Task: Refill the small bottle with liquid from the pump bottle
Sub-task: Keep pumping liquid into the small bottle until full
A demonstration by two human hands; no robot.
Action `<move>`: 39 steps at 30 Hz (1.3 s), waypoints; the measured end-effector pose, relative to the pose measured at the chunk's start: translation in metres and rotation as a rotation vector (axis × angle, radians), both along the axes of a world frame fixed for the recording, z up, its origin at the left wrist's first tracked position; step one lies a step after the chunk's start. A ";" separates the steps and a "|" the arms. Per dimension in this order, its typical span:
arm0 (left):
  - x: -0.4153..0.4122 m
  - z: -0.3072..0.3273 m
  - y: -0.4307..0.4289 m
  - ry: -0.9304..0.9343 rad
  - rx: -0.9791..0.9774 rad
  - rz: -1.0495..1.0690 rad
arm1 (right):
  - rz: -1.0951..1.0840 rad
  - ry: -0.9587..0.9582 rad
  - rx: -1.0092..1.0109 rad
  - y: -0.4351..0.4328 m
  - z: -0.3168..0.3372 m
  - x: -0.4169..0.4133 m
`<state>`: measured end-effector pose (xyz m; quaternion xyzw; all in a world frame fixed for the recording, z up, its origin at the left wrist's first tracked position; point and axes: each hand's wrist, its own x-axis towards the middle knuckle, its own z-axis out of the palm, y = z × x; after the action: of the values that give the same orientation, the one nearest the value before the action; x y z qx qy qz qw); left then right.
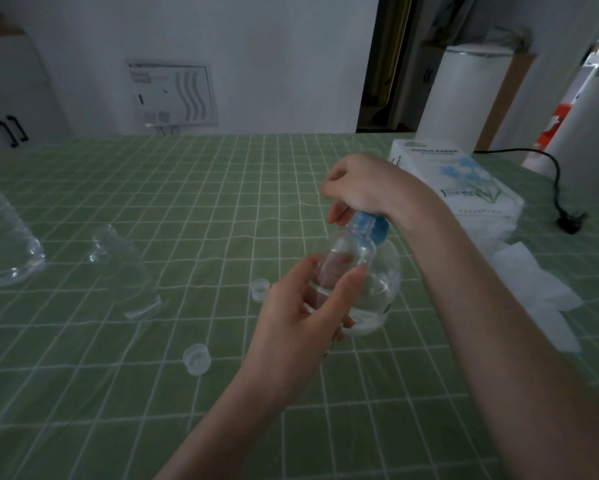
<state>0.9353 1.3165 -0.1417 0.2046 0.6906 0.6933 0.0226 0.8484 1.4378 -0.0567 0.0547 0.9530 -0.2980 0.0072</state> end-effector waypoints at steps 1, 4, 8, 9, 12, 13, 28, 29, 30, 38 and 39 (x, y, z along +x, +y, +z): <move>0.000 0.000 0.000 0.003 -0.006 -0.001 | 0.000 0.008 0.000 0.000 0.001 0.000; 0.000 0.001 0.000 0.012 -0.018 0.001 | -0.002 0.038 0.009 0.001 0.005 0.000; -0.001 0.002 0.001 0.011 -0.002 0.009 | 0.002 0.045 0.007 0.001 0.009 -0.003; -0.001 0.002 0.001 0.013 0.001 0.009 | 0.004 0.033 0.002 0.001 0.008 -0.003; 0.000 0.003 0.001 0.021 0.003 0.001 | 0.004 0.010 -0.011 0.000 0.007 -0.003; 0.000 0.003 0.001 0.020 0.006 0.001 | 0.002 0.009 -0.011 0.001 0.006 -0.003; 0.001 0.004 0.003 -0.001 0.021 0.008 | 0.010 0.046 -0.014 0.002 0.010 -0.001; 0.001 0.004 0.003 -0.002 0.019 0.010 | 0.013 0.039 -0.013 0.002 0.010 -0.001; 0.001 0.004 0.003 -0.005 0.019 0.010 | 0.013 0.030 -0.014 0.001 0.009 -0.002; 0.002 0.002 0.002 -0.023 0.009 0.011 | 0.013 -0.024 -0.023 0.001 0.001 -0.001; 0.002 0.001 0.002 -0.023 0.008 0.016 | 0.012 -0.025 -0.030 0.002 0.000 -0.001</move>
<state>0.9370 1.3185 -0.1403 0.1913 0.6891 0.6985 0.0241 0.8478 1.4393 -0.0570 0.0526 0.9485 -0.3116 0.0215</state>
